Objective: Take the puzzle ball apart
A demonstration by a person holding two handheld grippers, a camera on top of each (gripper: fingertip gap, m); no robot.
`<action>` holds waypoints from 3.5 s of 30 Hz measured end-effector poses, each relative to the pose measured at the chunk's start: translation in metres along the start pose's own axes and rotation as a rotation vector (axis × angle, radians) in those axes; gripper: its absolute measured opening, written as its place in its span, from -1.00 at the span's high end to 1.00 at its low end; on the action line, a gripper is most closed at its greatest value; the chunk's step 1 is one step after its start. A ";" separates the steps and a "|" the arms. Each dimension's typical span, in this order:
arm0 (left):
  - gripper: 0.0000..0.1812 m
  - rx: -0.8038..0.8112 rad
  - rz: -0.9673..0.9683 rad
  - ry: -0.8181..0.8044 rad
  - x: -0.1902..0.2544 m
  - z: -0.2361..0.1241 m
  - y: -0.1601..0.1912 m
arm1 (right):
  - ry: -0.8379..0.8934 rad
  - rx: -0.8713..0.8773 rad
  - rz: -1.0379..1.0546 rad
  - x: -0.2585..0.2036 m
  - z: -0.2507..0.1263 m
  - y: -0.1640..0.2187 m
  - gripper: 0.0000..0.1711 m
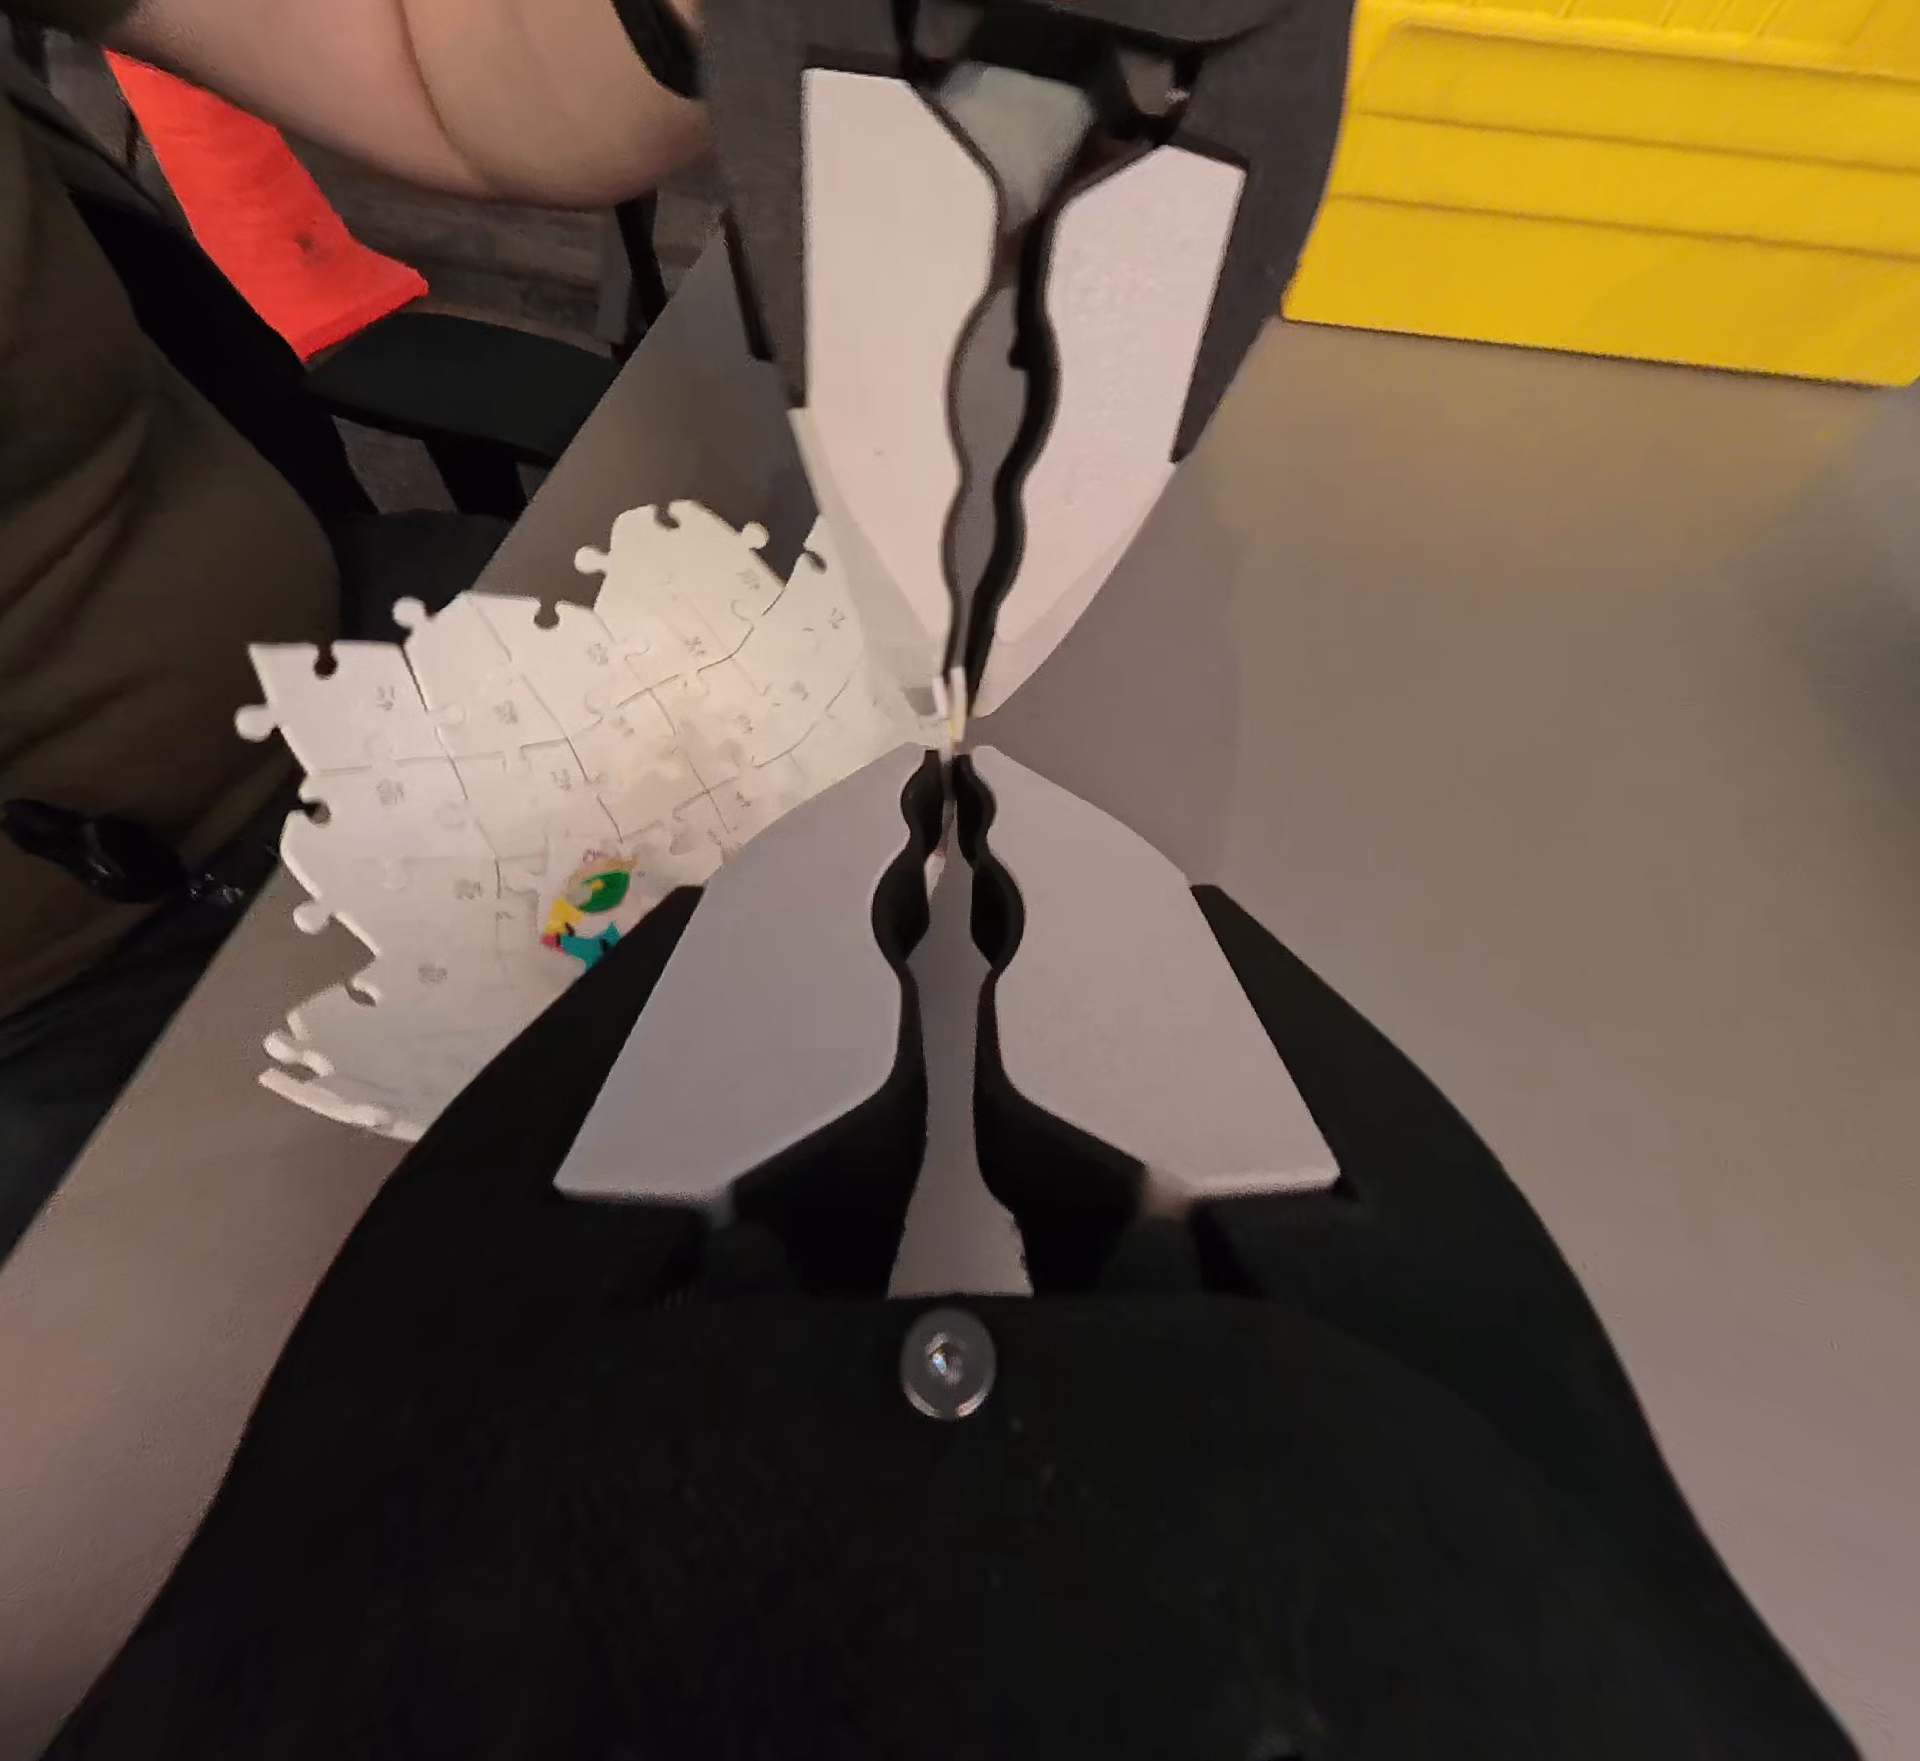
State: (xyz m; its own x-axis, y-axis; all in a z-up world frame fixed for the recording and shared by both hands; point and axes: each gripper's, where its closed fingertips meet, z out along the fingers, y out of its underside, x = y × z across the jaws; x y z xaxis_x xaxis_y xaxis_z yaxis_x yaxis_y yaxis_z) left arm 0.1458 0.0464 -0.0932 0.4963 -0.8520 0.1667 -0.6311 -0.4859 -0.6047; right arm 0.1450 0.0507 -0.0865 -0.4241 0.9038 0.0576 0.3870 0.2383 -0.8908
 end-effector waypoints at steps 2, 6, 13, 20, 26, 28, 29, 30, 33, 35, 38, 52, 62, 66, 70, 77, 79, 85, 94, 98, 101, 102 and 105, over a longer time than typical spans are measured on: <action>0.94 0.006 0.010 -0.005 0.000 0.000 -0.002 | -0.015 0.025 0.060 0.002 0.000 -0.001 0.97; 0.85 0.055 -0.069 0.000 -0.003 -0.010 -0.005 | -0.024 0.055 0.107 0.006 -0.002 0.000 0.89; 0.74 0.122 -0.094 0.077 0.002 -0.020 -0.026 | -0.084 -0.030 0.219 0.001 -0.004 0.016 0.74; 0.74 -0.091 0.062 0.028 0.001 0.012 -0.020 | -0.190 -0.054 0.330 -0.007 0.004 0.030 0.93; 0.97 -0.123 0.052 0.037 -0.004 0.015 -0.015 | -0.179 -0.061 0.291 -0.006 0.006 0.032 0.94; 0.97 -0.132 0.049 0.052 -0.005 0.016 -0.013 | -0.165 -0.071 0.249 -0.006 0.007 0.033 0.95; 0.97 -0.139 0.046 0.068 -0.004 0.016 -0.012 | -0.162 -0.072 0.233 -0.006 0.007 0.033 0.95; 0.97 -0.145 0.041 0.084 -0.005 0.015 -0.012 | -0.160 -0.067 0.226 -0.006 0.007 0.033 0.95; 0.97 -0.142 0.029 0.119 -0.005 0.015 -0.014 | -0.168 -0.053 0.273 -0.004 0.007 0.032 0.96; 0.92 -0.150 0.024 0.128 -0.004 0.016 -0.013 | -0.175 -0.044 0.290 -0.003 0.007 0.032 0.96; 0.92 -0.173 0.032 0.139 -0.002 0.019 -0.010 | -0.166 -0.045 0.244 -0.004 0.007 0.031 0.96; 0.97 -0.008 -0.108 0.267 -0.005 0.003 -0.026 | -0.186 -0.012 0.294 -0.001 0.004 0.031 0.96; 0.98 0.261 -0.172 0.223 -0.017 -0.039 -0.037 | -0.121 0.014 0.359 0.014 -0.008 0.029 0.93; 0.97 0.288 -0.196 0.234 -0.019 -0.040 -0.042 | 0.035 0.122 0.274 0.032 -0.033 0.006 0.81; 0.97 0.357 -0.162 0.189 -0.021 -0.038 -0.061 | 0.099 0.317 0.337 0.040 -0.053 -0.035 0.78; 0.94 0.406 -0.111 0.177 -0.020 -0.031 -0.086 | 0.025 0.307 0.438 0.037 -0.044 -0.032 0.97; 0.44 0.438 -0.136 0.152 -0.023 -0.032 -0.094 | 0.055 0.308 0.425 0.037 -0.057 -0.037 0.97; 0.54 0.603 -0.067 0.157 -0.014 -0.069 -0.094 | 0.675 0.186 0.406 0.051 -0.206 -0.033 0.97; 0.62 0.756 -0.001 0.139 -0.024 -0.072 -0.057 | 0.841 -0.147 1.176 0.063 -0.315 0.171 0.97; 0.63 0.677 0.002 0.160 -0.027 -0.059 -0.048 | 0.963 -0.445 1.217 0.062 -0.331 0.224 0.76; 0.65 0.608 0.037 0.093 -0.035 -0.048 -0.037 | 1.133 -0.410 1.122 0.069 -0.352 0.200 0.77; 0.65 0.596 0.030 0.095 -0.035 -0.046 -0.034 | 1.182 -0.356 1.024 0.075 -0.354 0.176 0.77; 0.64 0.576 -0.008 0.176 -0.024 -0.044 -0.029 | 1.156 -0.117 0.484 0.088 -0.307 0.057 0.71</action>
State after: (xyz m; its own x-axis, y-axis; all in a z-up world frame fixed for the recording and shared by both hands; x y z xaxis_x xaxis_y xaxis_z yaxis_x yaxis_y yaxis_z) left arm 0.1261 0.0721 -0.0451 0.3629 -0.8919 0.2700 -0.1788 -0.3510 -0.9191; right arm 0.3816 0.2533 0.0061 0.7223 0.6751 0.1499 0.3974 -0.2277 -0.8890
